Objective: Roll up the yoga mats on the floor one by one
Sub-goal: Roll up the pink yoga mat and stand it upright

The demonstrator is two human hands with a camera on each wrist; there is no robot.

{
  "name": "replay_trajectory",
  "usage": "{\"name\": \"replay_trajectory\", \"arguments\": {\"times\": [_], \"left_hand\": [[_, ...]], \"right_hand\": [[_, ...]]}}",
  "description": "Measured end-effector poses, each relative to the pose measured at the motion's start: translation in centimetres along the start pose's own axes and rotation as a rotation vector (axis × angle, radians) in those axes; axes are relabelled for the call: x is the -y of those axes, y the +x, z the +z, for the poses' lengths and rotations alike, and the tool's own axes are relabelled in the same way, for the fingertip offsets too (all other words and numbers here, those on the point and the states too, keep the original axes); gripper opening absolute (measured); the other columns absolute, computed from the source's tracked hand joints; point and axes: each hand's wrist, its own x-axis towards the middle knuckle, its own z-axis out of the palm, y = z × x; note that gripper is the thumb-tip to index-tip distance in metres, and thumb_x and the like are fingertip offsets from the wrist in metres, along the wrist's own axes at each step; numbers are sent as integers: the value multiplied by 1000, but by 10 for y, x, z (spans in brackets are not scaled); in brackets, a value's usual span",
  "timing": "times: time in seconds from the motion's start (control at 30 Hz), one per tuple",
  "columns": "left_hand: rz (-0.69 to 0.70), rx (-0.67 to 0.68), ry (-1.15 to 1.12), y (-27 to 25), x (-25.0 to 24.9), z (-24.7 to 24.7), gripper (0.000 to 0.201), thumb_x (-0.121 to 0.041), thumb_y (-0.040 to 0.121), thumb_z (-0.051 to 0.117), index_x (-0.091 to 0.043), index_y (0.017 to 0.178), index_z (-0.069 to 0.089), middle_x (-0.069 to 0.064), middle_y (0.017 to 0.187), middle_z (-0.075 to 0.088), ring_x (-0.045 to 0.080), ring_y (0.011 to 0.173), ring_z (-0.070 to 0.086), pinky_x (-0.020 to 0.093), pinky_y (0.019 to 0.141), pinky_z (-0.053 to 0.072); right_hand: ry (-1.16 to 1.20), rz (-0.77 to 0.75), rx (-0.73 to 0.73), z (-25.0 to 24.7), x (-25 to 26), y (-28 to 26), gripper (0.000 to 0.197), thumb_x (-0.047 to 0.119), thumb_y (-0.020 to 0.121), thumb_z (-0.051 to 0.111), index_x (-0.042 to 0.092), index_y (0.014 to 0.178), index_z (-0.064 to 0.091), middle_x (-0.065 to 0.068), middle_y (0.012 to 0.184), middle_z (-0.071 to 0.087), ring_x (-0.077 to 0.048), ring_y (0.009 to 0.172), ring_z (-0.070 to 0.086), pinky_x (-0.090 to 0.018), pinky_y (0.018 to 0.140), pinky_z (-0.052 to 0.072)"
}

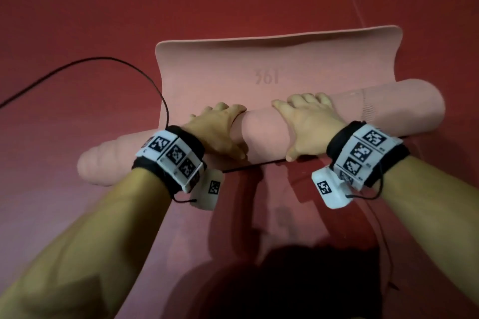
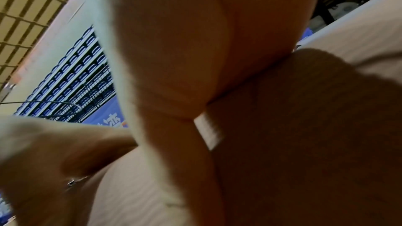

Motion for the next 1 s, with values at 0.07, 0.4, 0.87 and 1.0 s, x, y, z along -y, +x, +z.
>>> {"name": "replay_trajectory", "arguments": {"times": [0.07, 0.4, 0.87, 1.0], "left_hand": [[-4, -61, 108, -7, -7, 11, 122, -57, 61, 86, -31, 156, 14, 1, 150, 33, 31, 136, 35, 66, 109, 30], [-24, -75, 47, 16, -3, -8, 119, -57, 50, 89, -33, 150, 29, 1, 139, 48, 31, 128, 46, 57, 105, 39], [-80, -208, 163, 24, -3, -5, 125, -60, 49, 89, -35, 151, 20, 2, 142, 44, 32, 130, 42, 62, 105, 33], [-61, -143, 57, 32, 2, -24, 117, -59, 54, 88, -38, 150, 25, 0, 139, 46, 30, 128, 43, 57, 106, 34]], "right_hand": [[22, -2, 36, -7, -2, 7, 125, 60, 51, 86, 30, 152, 20, -6, 143, 41, -30, 132, 36, -51, 113, 23], [28, 30, -41, -7, -7, 8, 125, 63, 60, 83, 30, 157, 12, -8, 157, 24, -29, 145, 20, -57, 119, 10], [48, 12, 49, -31, -16, 42, 126, 52, 55, 89, 33, 155, 14, -7, 148, 37, -30, 139, 30, -54, 116, 17], [-46, 58, -26, -18, -1, 35, 134, 53, 60, 87, 28, 156, -2, -12, 158, 19, -34, 147, 16, -64, 117, 9]]}}
